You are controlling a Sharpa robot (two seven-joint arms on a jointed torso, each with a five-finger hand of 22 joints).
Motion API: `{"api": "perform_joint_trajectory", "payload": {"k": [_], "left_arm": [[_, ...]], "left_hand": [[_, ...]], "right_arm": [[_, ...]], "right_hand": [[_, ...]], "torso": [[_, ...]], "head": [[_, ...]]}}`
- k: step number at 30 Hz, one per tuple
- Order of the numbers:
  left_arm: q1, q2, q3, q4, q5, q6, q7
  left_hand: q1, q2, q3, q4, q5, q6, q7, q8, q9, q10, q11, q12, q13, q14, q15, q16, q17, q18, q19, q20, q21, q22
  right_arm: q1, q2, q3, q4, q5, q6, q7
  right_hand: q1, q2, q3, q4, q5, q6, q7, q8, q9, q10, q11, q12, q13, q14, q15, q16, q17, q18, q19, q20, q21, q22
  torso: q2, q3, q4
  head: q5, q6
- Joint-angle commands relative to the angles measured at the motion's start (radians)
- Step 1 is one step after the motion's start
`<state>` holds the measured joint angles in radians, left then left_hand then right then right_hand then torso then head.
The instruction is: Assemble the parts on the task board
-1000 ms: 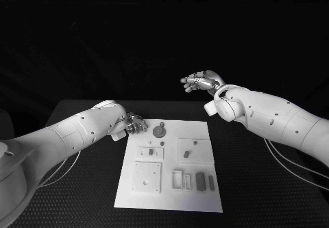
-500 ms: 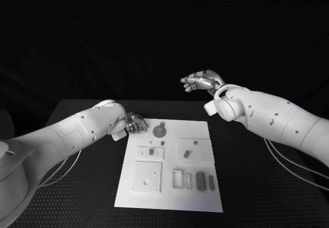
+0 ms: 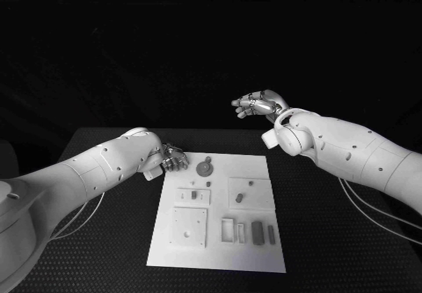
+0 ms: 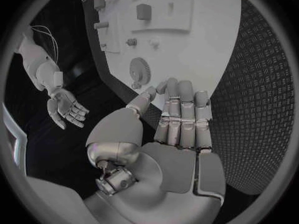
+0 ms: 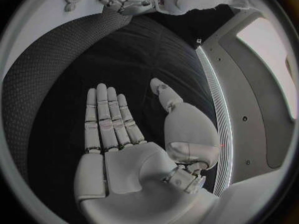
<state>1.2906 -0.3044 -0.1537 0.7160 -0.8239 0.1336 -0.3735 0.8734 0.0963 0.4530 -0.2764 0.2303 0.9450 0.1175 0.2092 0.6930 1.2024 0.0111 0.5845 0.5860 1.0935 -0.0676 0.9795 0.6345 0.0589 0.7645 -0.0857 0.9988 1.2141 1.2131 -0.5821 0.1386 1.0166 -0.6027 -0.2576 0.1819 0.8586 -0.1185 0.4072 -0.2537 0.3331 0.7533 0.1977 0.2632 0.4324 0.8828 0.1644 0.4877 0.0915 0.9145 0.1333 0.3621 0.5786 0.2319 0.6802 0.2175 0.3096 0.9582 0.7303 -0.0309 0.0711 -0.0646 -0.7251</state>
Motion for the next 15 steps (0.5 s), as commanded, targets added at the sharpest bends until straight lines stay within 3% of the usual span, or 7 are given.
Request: {"api": "perform_joint_trajectory", "payload": {"k": [1,3,4,5,15], "left_arm": [[-0.001,0.001,-0.001,0.000,0.004,0.009,0.005],[-0.001,0.001,-0.001,-0.001,0.003,0.009,0.004],[-0.001,0.000,-0.001,-0.001,0.001,0.007,0.002],[-0.001,0.001,-0.001,-0.001,-0.002,0.006,0.002],[-0.001,0.000,0.000,-0.002,-0.024,-0.025,-0.014]], "left_hand": [[0.019,0.005,0.000,-0.008,0.018,0.005,0.001,0.004,-0.001,0.008,-0.002,-0.006,0.000,0.006,-0.002,-0.005,0.002,-0.013,-0.001,-0.078,-0.006,0.002],[0.023,0.006,0.002,-0.009,0.021,0.006,0.001,0.004,-0.001,0.008,-0.003,-0.006,0.000,0.006,-0.002,-0.005,0.002,-0.013,-0.001,-0.078,-0.006,0.002],[0.046,0.000,0.029,0.002,-0.021,0.007,0.001,0.005,-0.001,0.009,-0.004,-0.007,0.000,0.007,-0.003,-0.006,0.003,-0.012,0.001,-0.079,-0.007,0.002],[0.072,-0.023,0.079,0.032,-0.065,0.009,0.002,0.006,-0.002,0.012,-0.005,-0.009,-0.001,0.010,-0.002,-0.007,0.005,-0.014,0.006,-0.077,-0.009,0.001],[0.092,-0.026,0.120,0.040,-0.028,0.047,-0.014,0.032,0.007,0.036,-0.016,-0.002,0.006,0.034,-0.015,0.014,0.024,-0.014,0.024,-0.087,0.005,0.017]], "right_arm": [[0.000,0.001,0.000,0.000,0.001,0.014,0.007],[0.000,0.001,0.000,0.000,0.001,0.014,0.007],[0.000,0.001,0.000,0.000,0.001,0.014,0.007],[0.000,0.001,0.000,0.000,0.001,0.014,0.007],[0.000,0.001,0.000,-0.001,0.001,0.014,0.007]], "right_hand": [[0.000,0.008,-0.006,0.001,0.005,-0.007,0.028,0.003,-0.001,0.008,0.000,-0.006,-0.002,-0.001,0.007,-0.005,0.000,0.004,-0.004,0.003,-0.006,0.001],[0.000,0.008,-0.006,0.001,0.005,-0.007,0.028,0.003,-0.001,0.008,0.000,-0.006,-0.002,-0.001,0.007,-0.005,0.000,0.004,-0.004,0.003,-0.006,0.001],[0.000,0.008,-0.006,0.001,0.005,-0.007,0.028,0.003,-0.001,0.008,0.000,-0.006,-0.002,-0.001,0.007,-0.005,0.000,0.004,-0.004,0.003,-0.006,0.001],[0.000,0.008,-0.006,0.001,0.005,-0.007,0.028,0.003,-0.001,0.008,0.000,-0.006,-0.002,-0.001,0.007,-0.005,0.000,0.004,-0.004,0.003,-0.006,0.001],[0.000,0.008,-0.006,0.001,0.005,-0.007,0.028,0.003,-0.002,0.008,0.000,-0.006,-0.003,-0.001,0.007,-0.006,0.000,0.004,-0.004,0.003,-0.006,0.001]], "torso": [[0.000,0.0000,0.0003],[0.000,0.0000,0.0002],[0.000,-0.0001,0.0000],[0.000,-0.0001,0.0000],[0.000,-0.0001,0.0002]], "head": [[-0.001,0.000],[-0.001,0.000],[-0.001,0.000],[-0.001,0.000],[-0.002,-0.001]]}}
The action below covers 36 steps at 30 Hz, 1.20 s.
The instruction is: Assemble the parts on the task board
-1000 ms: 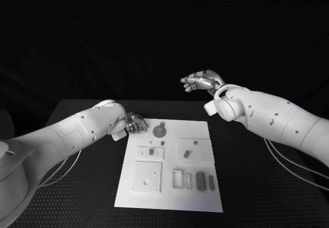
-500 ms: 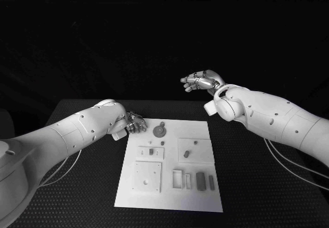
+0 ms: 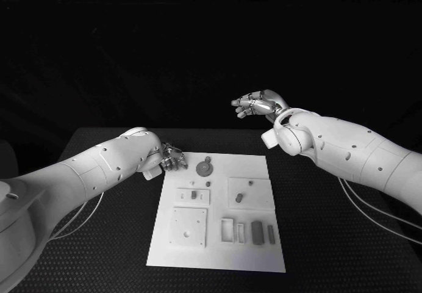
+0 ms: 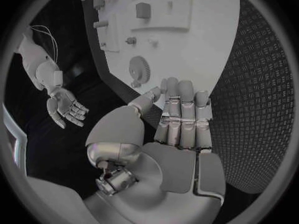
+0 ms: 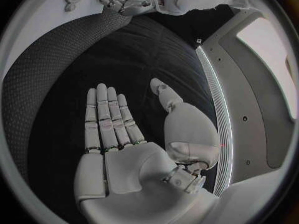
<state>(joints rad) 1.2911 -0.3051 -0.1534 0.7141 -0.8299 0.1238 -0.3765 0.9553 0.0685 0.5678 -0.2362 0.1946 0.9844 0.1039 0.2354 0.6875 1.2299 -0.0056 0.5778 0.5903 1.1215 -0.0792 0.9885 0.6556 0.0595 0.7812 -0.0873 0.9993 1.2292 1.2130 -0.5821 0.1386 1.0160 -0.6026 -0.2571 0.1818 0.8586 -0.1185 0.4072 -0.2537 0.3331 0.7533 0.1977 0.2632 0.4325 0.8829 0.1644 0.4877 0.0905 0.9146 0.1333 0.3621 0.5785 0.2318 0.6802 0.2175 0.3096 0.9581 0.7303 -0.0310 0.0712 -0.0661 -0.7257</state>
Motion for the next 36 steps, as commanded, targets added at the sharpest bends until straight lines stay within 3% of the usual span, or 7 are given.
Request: {"api": "perform_joint_trajectory", "payload": {"k": [1,7,14,22,29,36], "left_arm": [[-0.002,0.000,-0.001,0.000,-0.020,-0.017,-0.012],[-0.002,0.000,-0.001,0.001,-0.036,-0.042,-0.018],[-0.002,-0.001,-0.001,0.002,-0.030,-0.060,-0.012],[-0.001,-0.015,0.000,0.027,0.009,-0.096,-0.002],[0.009,-0.072,0.006,0.110,0.052,-0.139,-0.021],[0.036,-0.160,0.005,0.260,0.068,-0.192,-0.057]], "left_hand": [[0.009,0.003,0.006,-0.001,0.015,0.010,-0.001,0.008,0.014,0.011,0.000,0.005,0.002,0.007,-0.005,0.008,0.006,-0.015,0.009,-0.086,0.006,0.004],[0.007,0.007,0.010,-0.010,0.059,0.025,-0.009,0.024,0.024,0.028,-0.008,0.009,0.006,0.015,-0.016,0.028,0.019,-0.014,0.023,-0.096,0.016,0.014],[0.003,0.007,0.011,-0.017,0.086,0.039,-0.018,0.043,0.043,0.050,-0.016,0.015,0.011,0.030,-0.029,0.048,0.030,-0.013,0.039,-0.106,0.027,0.023],[-0.004,-0.002,0.009,-0.037,0.167,0.067,-0.037,0.080,0.095,0.092,-0.035,0.033,0.025,0.057,-0.052,0.097,0.052,-0.011,0.065,-0.124,0.050,0.043],[-0.008,-0.018,0.007,-0.049,0.240,0.091,-0.052,0.096,0.131,0.128,-0.050,0.047,0.038,0.085,-0.071,0.124,0.060,-0.008,0.089,-0.138,0.067,0.055],[-0.010,-0.034,0.003,-0.054,0.318,0.115,-0.066,0.106,0.163,0.156,-0.064,0.058,0.050,0.110,-0.086,0.144,0.064,-0.003,0.111,-0.150,0.083,0.065]], "right_arm": [[0.000,0.001,0.000,0.000,0.001,0.013,0.007],[0.000,0.000,0.000,0.001,0.001,0.015,0.008],[0.000,0.000,0.000,0.002,0.001,0.015,0.008],[0.000,-0.003,0.000,0.002,0.001,0.014,0.008],[0.000,-0.009,0.000,0.002,0.002,0.012,0.008],[0.000,-0.018,0.000,-0.001,0.002,0.010,0.007]], "right_hand": [[0.000,0.008,-0.006,0.002,0.005,-0.007,0.028,0.003,-0.002,0.008,0.000,-0.006,-0.002,-0.001,0.007,-0.006,0.000,0.004,-0.004,0.003,-0.007,0.001],[0.000,0.008,-0.006,0.002,0.006,-0.007,0.028,0.003,-0.002,0.008,0.000,-0.006,-0.002,-0.001,0.007,-0.006,0.000,0.004,-0.004,0.003,-0.007,0.001],[-0.001,0.008,-0.007,0.002,0.006,-0.007,0.029,0.003,-0.002,0.008,0.000,-0.006,-0.003,-0.001,0.007,-0.006,0.000,0.004,-0.004,0.003,-0.007,0.002],[-0.001,0.008,-0.007,0.002,0.006,-0.008,0.029,0.003,-0.003,0.008,0.000,-0.006,-0.003,-0.001,0.007,-0.006,0.000,0.004,-0.004,0.003,-0.007,0.002],[-0.001,0.008,-0.007,0.002,0.006,-0.008,0.029,0.003,-0.003,0.008,0.000,-0.006,-0.004,-0.001,0.007,-0.006,0.001,0.004,-0.004,0.003,-0.008,0.002],[-0.001,0.007,-0.007,0.002,0.006,-0.008,0.029,0.003,-0.003,0.008,0.000,-0.006,-0.004,-0.001,0.007,-0.006,0.001,0.004,-0.004,0.003,-0.008,0.002]], "torso": [[0.000,-0.0001,0.0000],[0.000,0.0003,0.0010],[0.000,-0.0002,0.0002],[0.000,0.0000,0.0010],[-0.002,0.0011,0.0028],[-0.002,0.0008,0.0036]], "head": [[0.000,-0.001],[0.000,-0.002],[0.001,-0.001],[0.002,-0.003],[0.001,-0.005],[0.004,-0.007]]}}
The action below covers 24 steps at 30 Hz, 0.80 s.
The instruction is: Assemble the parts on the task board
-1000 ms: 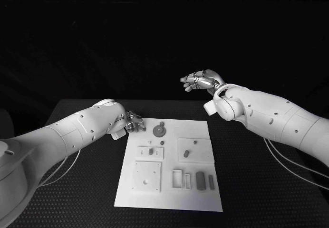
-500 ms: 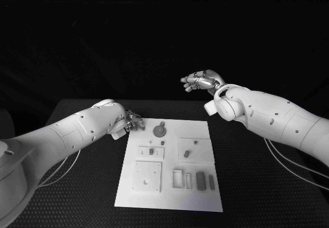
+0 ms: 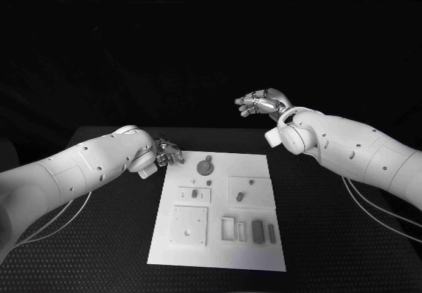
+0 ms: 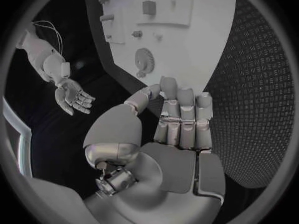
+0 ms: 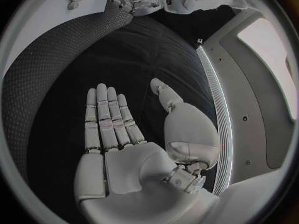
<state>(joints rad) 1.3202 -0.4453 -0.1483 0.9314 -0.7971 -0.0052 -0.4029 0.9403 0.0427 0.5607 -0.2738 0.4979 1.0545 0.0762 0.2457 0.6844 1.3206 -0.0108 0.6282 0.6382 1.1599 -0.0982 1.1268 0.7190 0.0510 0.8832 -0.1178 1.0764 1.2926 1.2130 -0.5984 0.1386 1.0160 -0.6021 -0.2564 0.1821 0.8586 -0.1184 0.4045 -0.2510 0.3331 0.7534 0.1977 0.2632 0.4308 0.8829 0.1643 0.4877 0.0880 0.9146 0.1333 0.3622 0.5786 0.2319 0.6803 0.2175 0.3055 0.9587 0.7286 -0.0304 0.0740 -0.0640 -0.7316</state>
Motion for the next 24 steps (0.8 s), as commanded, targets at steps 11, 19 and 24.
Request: {"api": "perform_joint_trajectory", "payload": {"k": [11,19,24], "left_arm": [[0.020,-0.127,-0.009,0.237,0.039,-0.116,-0.086],[0.019,-0.176,-0.057,0.332,0.023,-0.170,-0.124],[0.018,-0.190,-0.089,0.369,0.011,-0.176,-0.130]], "left_hand": [[0.004,-0.021,0.009,-0.017,0.063,0.061,-0.046,0.096,0.183,0.086,-0.068,0.014,0.011,0.092,-0.078,0.018,0.003,0.010,0.028,-0.128,0.017,0.007],[0.001,-0.023,0.009,-0.017,0.078,0.067,-0.049,0.095,0.187,0.093,-0.070,0.017,0.013,0.098,-0.081,0.023,0.004,0.011,0.034,-0.131,0.021,0.009],[-0.002,-0.026,0.010,-0.018,0.093,0.074,-0.050,0.094,0.190,0.098,-0.071,0.018,0.015,0.101,-0.082,0.026,0.005,0.012,0.037,-0.133,0.023,0.010]], "right_arm": [[0.000,-0.004,0.000,-0.008,0.001,0.010,0.005],[0.000,-0.007,0.000,-0.016,0.001,0.008,0.005],[0.001,-0.006,0.000,-0.017,0.001,0.011,0.002]], "right_hand": [[0.000,0.007,-0.005,-0.001,0.006,-0.008,0.029,0.004,-0.002,0.008,0.000,-0.006,-0.002,-0.001,0.007,-0.007,0.001,0.005,-0.004,0.003,-0.004,0.002],[0.000,0.007,-0.005,0.000,0.007,-0.007,0.029,0.004,-0.002,0.008,0.000,-0.006,-0.003,-0.001,0.007,-0.007,0.001,0.005,-0.004,0.003,-0.004,0.002],[0.000,0.007,-0.005,-0.001,0.007,-0.007,0.029,0.004,-0.002,0.008,0.000,-0.006,-0.003,-0.001,0.006,-0.007,0.001,0.005,-0.004,0.003,-0.005,0.002]], "torso": [[-0.003,0.0006,0.0023],[-0.002,-0.0021,0.0034],[-0.002,-0.0001,0.0024]], "head": [[0.005,-0.010],[0.005,-0.018],[0.006,-0.024]]}}
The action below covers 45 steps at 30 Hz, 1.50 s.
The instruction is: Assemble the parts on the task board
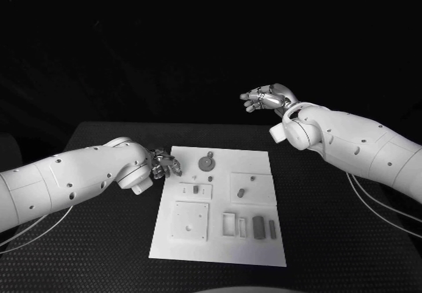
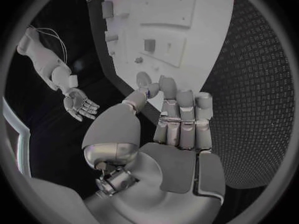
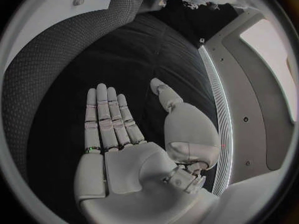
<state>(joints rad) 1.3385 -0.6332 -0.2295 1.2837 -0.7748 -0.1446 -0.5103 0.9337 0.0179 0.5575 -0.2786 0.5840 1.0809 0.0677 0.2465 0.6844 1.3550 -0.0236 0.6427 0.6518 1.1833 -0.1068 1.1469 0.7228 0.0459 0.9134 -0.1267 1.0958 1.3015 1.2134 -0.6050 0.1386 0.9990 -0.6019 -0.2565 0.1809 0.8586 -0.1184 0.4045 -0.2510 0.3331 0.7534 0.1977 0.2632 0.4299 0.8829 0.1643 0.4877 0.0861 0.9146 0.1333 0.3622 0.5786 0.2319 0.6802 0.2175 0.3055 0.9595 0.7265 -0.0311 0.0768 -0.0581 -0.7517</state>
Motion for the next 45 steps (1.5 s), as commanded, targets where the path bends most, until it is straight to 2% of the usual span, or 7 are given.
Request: {"api": "perform_joint_trajectory", "payload": {"k": [1,6,10,15,23,28,45], "left_arm": [[-0.001,-0.003,-0.010,0.020,-0.019,-0.039,-0.024],[-0.016,-0.003,-0.010,0.040,-0.049,-0.039,-0.027],[-0.030,0.001,-0.010,0.049,-0.078,-0.042,-0.027],[-0.040,0.003,-0.010,0.056,-0.109,-0.045,-0.027],[-0.048,0.011,-0.010,0.058,-0.148,-0.030,-0.035],[-0.054,0.012,-0.010,0.058,-0.167,-0.022,-0.037],[-0.057,0.001,-0.010,0.079,-0.179,0.014,-0.046]], "left_hand": [[0.004,-0.002,0.013,-0.013,0.009,0.048,-0.042,0.094,0.191,0.064,-0.059,0.004,0.002,0.079,-0.074,0.006,0.001,0.017,0.007,-0.124,0.004,0.002],[0.004,-0.003,0.013,-0.013,0.014,0.050,-0.043,0.093,0.192,0.066,-0.059,0.005,0.003,0.080,-0.074,0.008,0.002,0.017,0.008,-0.125,0.006,0.003],[0.003,-0.003,0.013,-0.013,0.016,0.052,-0.043,0.092,0.192,0.067,-0.060,0.007,0.005,0.082,-0.075,0.010,0.002,0.018,0.010,-0.125,0.007,0.004],[0.001,-0.003,0.012,-0.013,0.017,0.054,-0.043,0.092,0.193,0.068,-0.060,0.007,0.006,0.083,-0.075,0.012,0.003,0.018,0.011,-0.126,0.008,0.004],[-0.003,-0.002,0.012,-0.013,0.020,0.058,-0.045,0.092,0.195,0.071,-0.061,0.011,0.008,0.085,-0.076,0.016,0.004,0.018,0.013,-0.127,0.011,0.006],[-0.005,-0.002,0.011,-0.013,0.021,0.061,-0.046,0.091,0.197,0.073,-0.062,0.013,0.010,0.087,-0.077,0.019,0.005,0.019,0.014,-0.128,0.012,0.007],[-0.011,-0.002,0.012,-0.013,0.031,0.070,-0.048,0.092,0.202,0.075,-0.064,0.020,0.016,0.088,-0.079,0.027,0.007,0.020,0.016,-0.130,0.016,0.010]], "right_arm": [[0.000,0.001,0.000,-0.001,0.001,0.011,0.004],[0.000,0.002,0.000,-0.001,0.001,0.012,0.003],[0.001,0.001,0.000,0.001,0.001,0.012,0.003],[0.001,0.003,0.000,0.001,0.001,0.012,0.003],[0.001,0.004,0.000,0.001,0.001,0.013,0.004],[0.001,0.003,0.000,0.003,0.001,0.013,0.004],[0.001,0.003,0.000,0.003,0.001,0.014,0.005]], "right_hand": [[0.000,0.006,-0.005,-0.001,0.007,-0.007,0.029,0.004,-0.001,0.008,0.000,-0.006,-0.001,-0.001,0.006,-0.007,0.001,0.005,-0.004,0.003,-0.005,0.001],[0.000,0.006,-0.005,-0.001,0.007,-0.007,0.029,0.004,-0.001,0.008,0.000,-0.006,-0.002,-0.002,0.007,-0.007,0.001,0.005,-0.004,0.003,-0.005,0.001],[0.001,0.006,-0.005,0.000,0.007,-0.007,0.029,0.004,-0.001,0.007,0.000,-0.006,-0.002,-0.002,0.007,-0.008,0.001,0.005,-0.005,0.004,-0.006,0.001],[0.001,0.005,-0.005,0.000,0.007,-0.008,0.029,0.004,-0.002,0.007,0.001,-0.007,-0.003,-0.003,0.007,-0.009,0.001,0.005,-0.005,0.004,-0.006,0.001],[0.001,0.005,-0.005,0.000,0.007,-0.008,0.029,0.004,-0.002,0.006,0.001,-0.007,-0.004,-0.004,0.008,-0.009,0.000,0.005,-0.006,0.004,-0.007,0.002],[0.001,0.005,-0.005,0.001,0.007,-0.008,0.029,0.004,-0.002,0.006,0.001,-0.007,-0.005,-0.004,0.008,-0.010,0.000,0.005,-0.006,0.004,-0.008,0.002],[0.001,0.005,-0.005,0.002,0.007,-0.008,0.029,0.004,-0.003,0.006,0.001,-0.007,-0.006,-0.004,0.008,-0.011,0.000,0.005,-0.007,0.004,-0.009,0.002]], "torso": [[0.001,0.0006,-0.0008],[0.001,-0.0002,-0.0014],[0.001,0.0001,-0.0016],[0.001,0.0001,-0.0026],[0.001,0.0018,-0.0037],[0.001,0.0009,-0.0024],[0.001,0.0009,-0.0027]], "head": [[0.001,-0.005],[0.003,-0.015],[0.006,-0.018],[0.004,-0.023],[0.003,-0.028],[0.001,-0.032],[0.000,-0.036]]}}
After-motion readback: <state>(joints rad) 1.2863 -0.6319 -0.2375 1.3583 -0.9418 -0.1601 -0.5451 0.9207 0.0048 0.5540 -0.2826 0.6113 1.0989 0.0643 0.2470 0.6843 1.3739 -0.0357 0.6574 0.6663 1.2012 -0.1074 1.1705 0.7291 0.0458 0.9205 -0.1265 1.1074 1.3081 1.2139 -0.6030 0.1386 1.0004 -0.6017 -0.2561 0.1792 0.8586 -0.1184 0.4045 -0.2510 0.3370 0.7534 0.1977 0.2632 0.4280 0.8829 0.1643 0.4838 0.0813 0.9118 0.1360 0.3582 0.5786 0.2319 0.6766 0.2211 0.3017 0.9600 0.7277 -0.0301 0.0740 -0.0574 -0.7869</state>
